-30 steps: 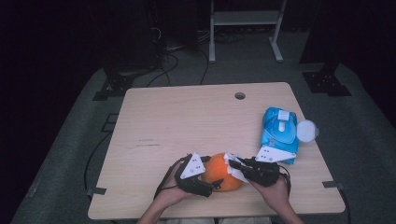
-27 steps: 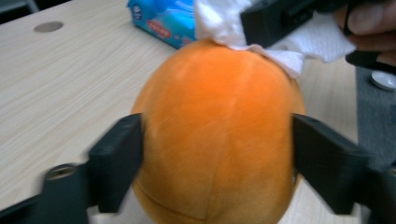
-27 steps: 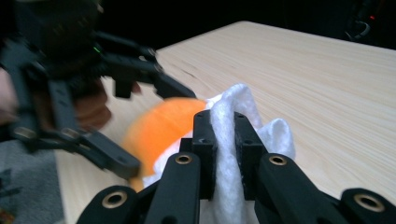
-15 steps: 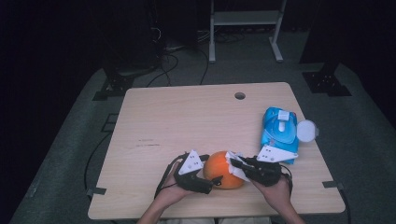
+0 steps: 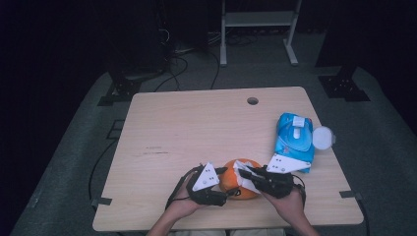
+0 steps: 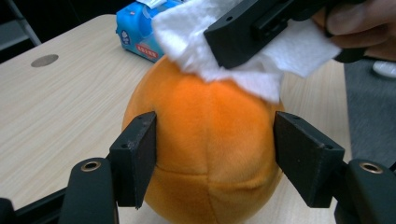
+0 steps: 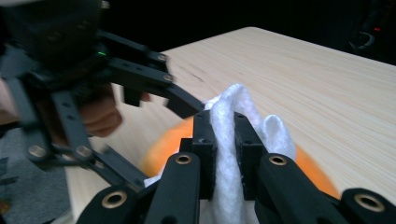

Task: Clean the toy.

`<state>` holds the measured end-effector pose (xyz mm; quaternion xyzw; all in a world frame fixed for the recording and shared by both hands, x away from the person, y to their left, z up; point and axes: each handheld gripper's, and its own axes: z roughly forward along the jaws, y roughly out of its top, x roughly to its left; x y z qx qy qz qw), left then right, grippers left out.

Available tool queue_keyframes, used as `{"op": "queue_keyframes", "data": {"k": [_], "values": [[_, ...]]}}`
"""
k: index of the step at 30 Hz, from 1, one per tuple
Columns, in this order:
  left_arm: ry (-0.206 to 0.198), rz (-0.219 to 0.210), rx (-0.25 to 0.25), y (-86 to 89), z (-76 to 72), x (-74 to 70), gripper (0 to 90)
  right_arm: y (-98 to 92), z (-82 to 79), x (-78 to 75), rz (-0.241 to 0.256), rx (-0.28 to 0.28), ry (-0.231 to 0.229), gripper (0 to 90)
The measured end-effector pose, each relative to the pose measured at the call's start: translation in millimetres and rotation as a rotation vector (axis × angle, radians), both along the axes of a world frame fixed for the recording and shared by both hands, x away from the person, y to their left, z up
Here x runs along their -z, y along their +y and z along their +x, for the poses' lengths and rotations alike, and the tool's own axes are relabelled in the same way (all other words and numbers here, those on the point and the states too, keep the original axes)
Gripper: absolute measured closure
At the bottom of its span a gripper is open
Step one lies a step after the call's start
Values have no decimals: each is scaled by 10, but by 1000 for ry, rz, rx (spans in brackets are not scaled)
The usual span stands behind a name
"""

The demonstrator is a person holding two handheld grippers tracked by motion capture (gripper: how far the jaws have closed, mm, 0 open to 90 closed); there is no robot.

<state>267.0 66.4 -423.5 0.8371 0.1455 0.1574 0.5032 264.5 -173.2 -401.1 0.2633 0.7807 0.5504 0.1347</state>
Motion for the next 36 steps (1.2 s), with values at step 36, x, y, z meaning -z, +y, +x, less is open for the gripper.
{"op": "queue_keyframes", "data": {"k": [36], "values": [[-47,43,-100,1,57,5,324,-173,162,143,102,17,113,812]]}}
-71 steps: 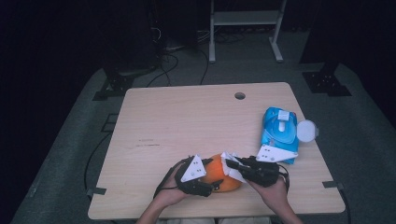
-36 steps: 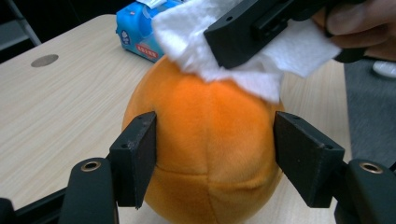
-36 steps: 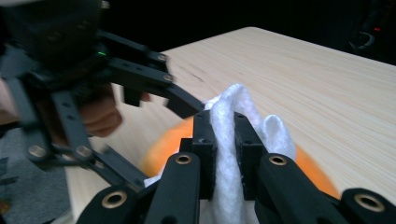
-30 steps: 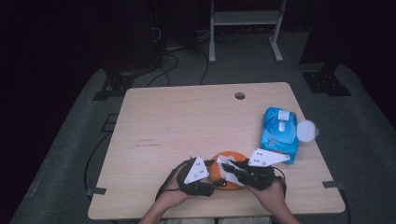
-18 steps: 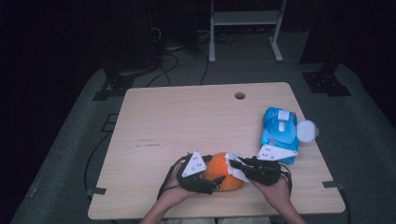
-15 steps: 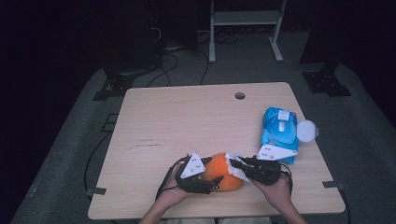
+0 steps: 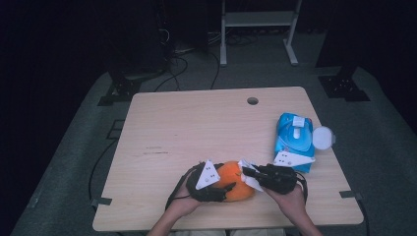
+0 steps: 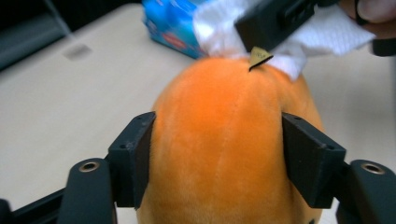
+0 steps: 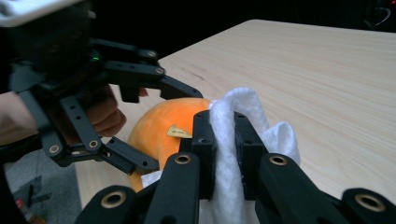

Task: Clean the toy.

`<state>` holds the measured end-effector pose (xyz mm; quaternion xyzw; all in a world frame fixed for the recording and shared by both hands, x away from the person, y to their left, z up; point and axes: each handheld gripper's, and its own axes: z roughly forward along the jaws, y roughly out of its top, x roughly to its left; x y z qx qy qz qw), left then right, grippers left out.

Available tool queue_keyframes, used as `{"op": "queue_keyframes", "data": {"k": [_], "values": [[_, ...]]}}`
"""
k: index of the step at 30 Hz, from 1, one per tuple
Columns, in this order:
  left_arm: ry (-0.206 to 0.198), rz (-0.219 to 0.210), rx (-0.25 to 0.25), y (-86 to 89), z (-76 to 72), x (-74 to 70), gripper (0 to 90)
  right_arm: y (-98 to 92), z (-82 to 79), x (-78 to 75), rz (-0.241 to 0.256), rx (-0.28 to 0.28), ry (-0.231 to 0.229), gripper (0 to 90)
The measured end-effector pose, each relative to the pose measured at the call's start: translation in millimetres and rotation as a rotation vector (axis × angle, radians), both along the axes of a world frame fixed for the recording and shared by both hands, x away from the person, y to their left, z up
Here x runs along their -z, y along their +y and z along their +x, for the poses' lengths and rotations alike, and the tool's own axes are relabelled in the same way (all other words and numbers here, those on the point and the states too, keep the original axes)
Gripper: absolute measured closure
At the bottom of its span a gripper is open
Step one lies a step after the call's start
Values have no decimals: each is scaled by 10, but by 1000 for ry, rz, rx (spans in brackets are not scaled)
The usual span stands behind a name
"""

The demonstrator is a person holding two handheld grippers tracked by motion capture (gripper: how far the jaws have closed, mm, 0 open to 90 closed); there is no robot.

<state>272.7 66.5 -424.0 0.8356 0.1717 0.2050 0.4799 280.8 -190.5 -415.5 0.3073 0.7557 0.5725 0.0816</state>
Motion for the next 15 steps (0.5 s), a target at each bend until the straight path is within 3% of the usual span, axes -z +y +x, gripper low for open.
{"op": "queue_keyframes", "data": {"k": [2,3,5,7,9,10,11,12,15], "values": [[-70,14,-18,-22,-14,-25,326,-11,11,12,6,6,8,813],[-63,7,-15,-22,-9,-22,318,-26,23,30,16,9,18,813],[3,-34,-3,4,21,0,254,-45,37,59,29,7,31,813],[103,-102,-6,48,77,-8,140,-4,11,70,26,-24,34,813],[168,-139,-20,85,126,-8,136,25,-9,63,17,-39,27,812],[182,-130,-20,95,134,9,188,54,-31,53,6,-49,21,812],[179,-117,-17,108,128,27,188,71,-43,47,-6,-54,10,812],[167,-107,-14,121,113,38,246,74,-49,44,-16,-52,7,813],[164,-88,-1,143,87,28,307,-13,-12,63,-30,-7,11,813]]}}
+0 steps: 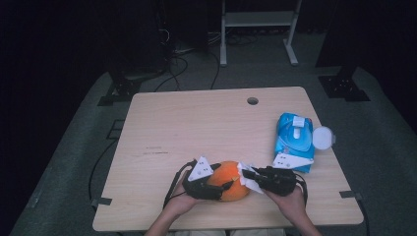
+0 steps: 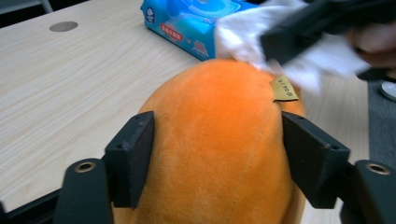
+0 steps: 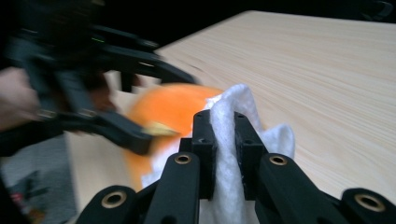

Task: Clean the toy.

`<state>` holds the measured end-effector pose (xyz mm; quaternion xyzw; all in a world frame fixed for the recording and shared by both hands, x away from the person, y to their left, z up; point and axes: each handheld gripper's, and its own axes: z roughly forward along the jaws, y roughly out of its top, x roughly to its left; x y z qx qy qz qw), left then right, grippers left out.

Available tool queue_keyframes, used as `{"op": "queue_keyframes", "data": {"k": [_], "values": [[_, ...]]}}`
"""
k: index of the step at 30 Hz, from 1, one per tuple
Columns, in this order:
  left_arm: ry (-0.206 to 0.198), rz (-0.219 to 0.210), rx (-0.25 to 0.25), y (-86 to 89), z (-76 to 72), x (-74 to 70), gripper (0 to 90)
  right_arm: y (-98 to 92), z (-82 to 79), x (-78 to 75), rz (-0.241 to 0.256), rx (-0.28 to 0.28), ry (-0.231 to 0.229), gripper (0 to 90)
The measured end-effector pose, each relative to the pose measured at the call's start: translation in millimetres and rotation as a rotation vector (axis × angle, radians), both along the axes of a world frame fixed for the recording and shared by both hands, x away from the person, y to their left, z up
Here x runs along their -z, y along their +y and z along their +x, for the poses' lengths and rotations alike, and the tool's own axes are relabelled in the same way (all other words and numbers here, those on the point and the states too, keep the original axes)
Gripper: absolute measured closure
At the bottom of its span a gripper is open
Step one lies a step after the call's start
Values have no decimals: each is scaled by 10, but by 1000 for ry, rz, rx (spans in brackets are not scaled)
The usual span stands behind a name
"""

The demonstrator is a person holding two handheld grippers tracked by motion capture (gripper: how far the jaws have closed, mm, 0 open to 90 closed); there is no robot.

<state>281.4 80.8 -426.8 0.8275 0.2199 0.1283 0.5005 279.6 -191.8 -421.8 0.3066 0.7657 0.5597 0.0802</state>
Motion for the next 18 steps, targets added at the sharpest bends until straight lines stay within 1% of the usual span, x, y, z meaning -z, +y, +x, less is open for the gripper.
{"op": "queue_keyframes", "data": {"k": [1,2,3,4,5,6,7,8,10,11,13,14,16,17,18], "values": [[3,-4,2,7,-1,1,307,-52,24,25,-11,26,8,813],[6,-10,6,19,2,6,303,-80,37,45,-8,38,23,814],[11,-22,6,22,10,9,283,-104,46,71,-3,44,41,813],[21,-24,-2,21,25,4,240,-106,43,86,8,40,49,813],[29,-26,-15,16,43,0,187,-85,32,81,13,34,45,813],[34,-27,-20,13,59,3,155,-28,9,31,22,16,26,813],[32,-27,-17,9,63,9,155,-28,9,31,22,16,26,813],[11,-19,-14,-4,48,12,198,-6,7,9,39,6,20,813],[-85,13,-28,-54,-13,-16,305,32,9,-21,58,-8,10,812],[-140,19,-35,-95,-49,-43,333,45,10,-31,67,-12,11,812],[-192,16,-51,-133,-76,-55,345,45,15,-41,77,-6,6,812],[-186,14,-48,-135,-72,-49,342,27,24,-34,76,0,9,813],[-129,-12,-38,-110,-42,-25,288,-22,58,22,94,7,34,813],[-96,-27,-30,-87,-23,-23,252,-37,69,56,87,11,40,813],[-53,-43,-25,-69,-3,-31,203,-45,74,81,80,9,46,813]]}}
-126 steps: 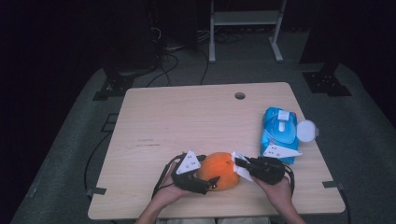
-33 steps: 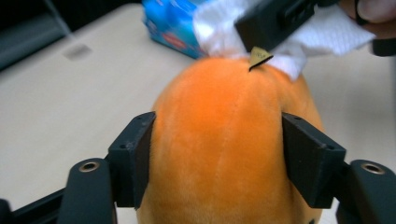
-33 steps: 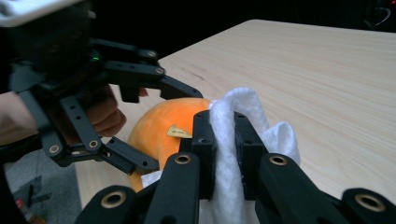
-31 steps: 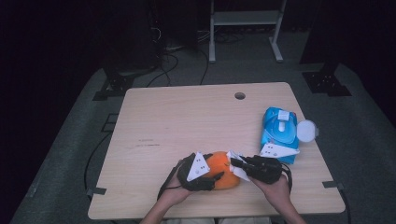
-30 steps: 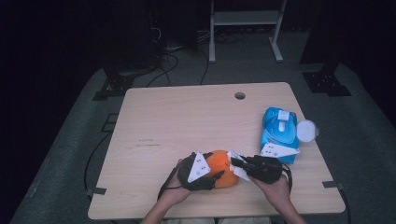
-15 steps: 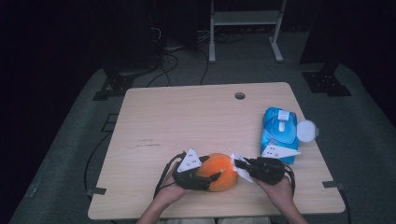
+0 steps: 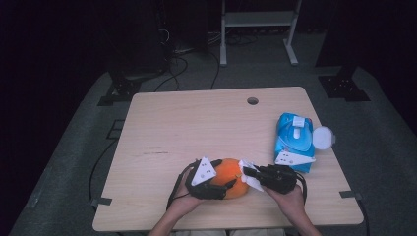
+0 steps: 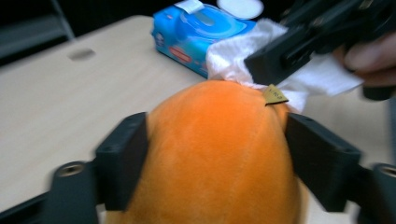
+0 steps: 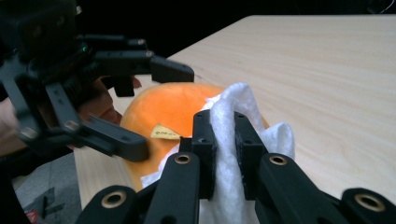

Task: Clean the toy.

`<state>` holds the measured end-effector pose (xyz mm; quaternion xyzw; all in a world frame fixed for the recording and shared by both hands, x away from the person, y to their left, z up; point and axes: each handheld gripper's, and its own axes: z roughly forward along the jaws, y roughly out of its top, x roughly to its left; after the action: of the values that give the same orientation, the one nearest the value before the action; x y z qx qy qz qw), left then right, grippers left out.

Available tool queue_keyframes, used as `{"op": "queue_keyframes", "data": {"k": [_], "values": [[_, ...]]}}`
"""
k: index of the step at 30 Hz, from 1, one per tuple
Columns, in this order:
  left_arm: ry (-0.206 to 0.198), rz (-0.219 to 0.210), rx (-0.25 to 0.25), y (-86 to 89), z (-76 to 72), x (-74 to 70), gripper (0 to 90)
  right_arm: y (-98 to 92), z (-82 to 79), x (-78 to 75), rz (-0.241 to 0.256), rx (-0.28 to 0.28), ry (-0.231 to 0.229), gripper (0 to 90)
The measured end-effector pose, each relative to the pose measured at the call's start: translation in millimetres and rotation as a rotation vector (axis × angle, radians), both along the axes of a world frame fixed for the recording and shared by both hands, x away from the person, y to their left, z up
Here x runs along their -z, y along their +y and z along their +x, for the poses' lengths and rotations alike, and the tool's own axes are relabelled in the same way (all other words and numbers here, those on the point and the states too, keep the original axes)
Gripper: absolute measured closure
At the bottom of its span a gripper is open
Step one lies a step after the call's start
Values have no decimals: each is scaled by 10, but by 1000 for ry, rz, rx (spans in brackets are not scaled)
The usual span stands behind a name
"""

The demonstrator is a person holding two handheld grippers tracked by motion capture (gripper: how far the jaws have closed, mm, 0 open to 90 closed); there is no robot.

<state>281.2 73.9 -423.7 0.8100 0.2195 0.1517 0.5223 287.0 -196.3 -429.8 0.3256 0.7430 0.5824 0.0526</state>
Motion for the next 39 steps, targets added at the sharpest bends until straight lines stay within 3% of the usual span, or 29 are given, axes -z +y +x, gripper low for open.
{"op": "queue_keyframes", "data": {"k": [1,4,6,7,9,10,12,15,19,22,24,29,31,36,39], "values": [[35,-12,-4,25,22,-13,125,11,-11,3,5,-19,13,813],[119,-5,-21,63,93,31,86,62,-57,-28,-11,-46,-1,812],[142,-10,-18,75,99,87,109,120,-91,-49,-39,-57,-23,811],[123,2,-11,82,83,78,237,120,-67,-56,-29,-53,-18,811],[50,25,-16,66,37,27,279,112,-54,-60,-16,-50,-12,812],[-7,30,-13,41,7,6,312,111,-52,-70,-10,-42,-16,812],[-61,40,-15,5,-17,-13,325,120,-69,-113,4,-40,-34,811],[-39,48,-20,1,-3,12,319,140,-90,-124,-16,-37,-57,812],[24,23,-30,106,50,63,299,45,-19,13,-41,17,-23,812],[49,-2,-28,176,71,92,281,-27,-6,81,-73,57,5,813],[58,-7,-23,190,81,100,271,-21,-23,92,-61,54,13,813],[26,7,9,105,35,92,262,133,-104,-92,-3,-20,-55,810],[-1,38,14,60,5,75,262,199,-122,-111,-49,-30,-87,810],[-8,41,29,42,0,72,265,86,-50,-36,-52,38,-51,811],[-13,48,34,38,-9,70,255,180,-133,-89,-74,5,-103,809]]}}
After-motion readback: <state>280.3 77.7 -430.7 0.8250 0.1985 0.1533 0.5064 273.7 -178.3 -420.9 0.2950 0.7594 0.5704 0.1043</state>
